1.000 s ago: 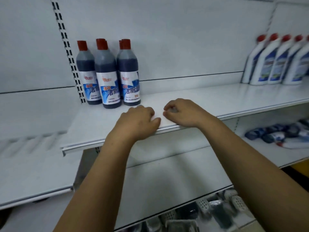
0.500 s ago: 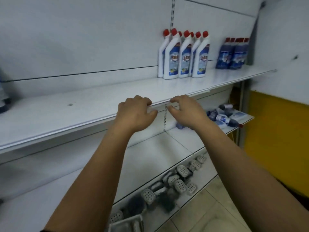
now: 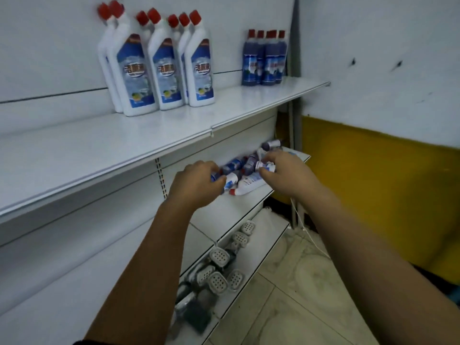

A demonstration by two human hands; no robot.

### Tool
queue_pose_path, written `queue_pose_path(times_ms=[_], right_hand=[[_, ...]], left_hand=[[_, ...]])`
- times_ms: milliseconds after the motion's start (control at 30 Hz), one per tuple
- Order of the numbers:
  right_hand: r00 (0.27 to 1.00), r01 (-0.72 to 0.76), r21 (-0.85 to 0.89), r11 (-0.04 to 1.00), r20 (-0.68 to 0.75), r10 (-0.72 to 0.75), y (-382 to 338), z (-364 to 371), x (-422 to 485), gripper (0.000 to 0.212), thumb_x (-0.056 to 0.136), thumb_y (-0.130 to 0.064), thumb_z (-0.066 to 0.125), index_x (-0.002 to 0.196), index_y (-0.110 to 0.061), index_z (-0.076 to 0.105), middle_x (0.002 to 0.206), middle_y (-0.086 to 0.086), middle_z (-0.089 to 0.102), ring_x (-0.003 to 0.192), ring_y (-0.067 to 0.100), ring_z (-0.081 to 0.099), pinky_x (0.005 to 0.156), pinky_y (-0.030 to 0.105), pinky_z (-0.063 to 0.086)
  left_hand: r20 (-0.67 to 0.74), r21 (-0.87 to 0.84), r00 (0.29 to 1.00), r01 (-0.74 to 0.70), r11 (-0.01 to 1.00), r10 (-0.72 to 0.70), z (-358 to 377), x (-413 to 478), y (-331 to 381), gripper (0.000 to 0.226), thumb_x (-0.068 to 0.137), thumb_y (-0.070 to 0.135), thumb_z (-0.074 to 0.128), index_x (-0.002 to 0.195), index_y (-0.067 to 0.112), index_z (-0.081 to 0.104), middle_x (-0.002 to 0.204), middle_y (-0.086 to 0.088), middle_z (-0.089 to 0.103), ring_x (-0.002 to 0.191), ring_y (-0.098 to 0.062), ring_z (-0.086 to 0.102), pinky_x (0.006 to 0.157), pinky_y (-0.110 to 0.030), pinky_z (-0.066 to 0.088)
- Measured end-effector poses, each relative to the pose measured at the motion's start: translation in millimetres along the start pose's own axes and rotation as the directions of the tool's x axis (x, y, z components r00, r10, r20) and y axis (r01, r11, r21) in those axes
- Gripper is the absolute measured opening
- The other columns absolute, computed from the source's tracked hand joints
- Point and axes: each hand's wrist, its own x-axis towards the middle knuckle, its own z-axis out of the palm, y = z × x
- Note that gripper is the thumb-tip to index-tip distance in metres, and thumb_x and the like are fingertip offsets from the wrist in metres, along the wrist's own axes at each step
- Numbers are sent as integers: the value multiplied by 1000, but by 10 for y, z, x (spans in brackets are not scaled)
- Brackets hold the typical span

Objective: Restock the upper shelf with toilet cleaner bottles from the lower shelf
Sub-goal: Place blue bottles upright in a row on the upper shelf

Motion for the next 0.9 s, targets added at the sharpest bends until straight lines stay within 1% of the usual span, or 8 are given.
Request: queue_pose_path(times_ms=[333,467,567,633,700,767,833,900], right_hand=[[995,-47,-25,999,86,49,1049,329,1336,37,91,-37,55,124,-21,61,119,11,65,99,27,62,84,37,53],[983,-36,-8,999,181,37,1372,569,1795,34,96,-31,55,126,-18,58,125,13,61,104,29,61,89,39,52],[969,-20,66,998,248,3,1612,763,2124,34,94,-35,54,126,-23,58,126,8,62,106,25,60,93,39,51],[948,52,75,996,311,-73,1797,940,2380,30,90,-47,48,117,-36,56,122,4,62,104,26,60,93,45,51],[913,127,96,987,377,-154,2047,1200,2683,25,79,-61,36,93,-47,50,107,-1,63,98,26,61,88,49,52],[872,179,96,979,446,-203,2239,1357,2918,19,75,-61,35,84,-51,48,99,-6,60,96,25,61,86,45,53],[827,252,89,964,497,-262,2403,1466,3079,16,85,-49,50,99,-45,56,102,-4,58,98,23,59,87,39,51],[801,285,89,955,526,-287,2528,1569,3198,33,86,-45,57,116,-31,57,110,2,61,102,25,60,87,37,50]], left_hand=[[98,-30,981,173,984,-170,854,1458,25,32,94,40,53,113,17,66,108,-9,68,82,-28,66,80,-41,55],[122,-7,966,231,973,-229,1133,1805,-44,35,96,38,51,118,15,64,119,-10,65,101,-28,61,89,-42,51],[113,-35,943,318,948,-312,1354,1984,-116,32,95,39,53,117,18,65,118,-7,65,103,-26,59,89,-41,50],[96,-81,918,392,917,-384,1534,2099,-156,29,94,40,54,113,21,66,113,-6,66,99,-24,60,87,-40,52],[97,-110,893,449,887,-440,1710,2199,-135,27,88,44,52,103,26,65,107,-5,68,96,-24,61,85,-38,52],[109,-137,859,511,848,-500,1907,2314,-84,27,85,42,51,103,28,65,105,-3,68,96,-23,61,84,-33,50],[103,-155,818,575,804,-565,2100,2418,-49,35,93,33,56,126,20,62,118,-5,64,104,-24,59,86,-29,46],[107,-167,789,614,772,-604,2271,2517,-62,36,93,32,57,126,19,61,123,-6,64,105,-26,60,89,-31,49]])
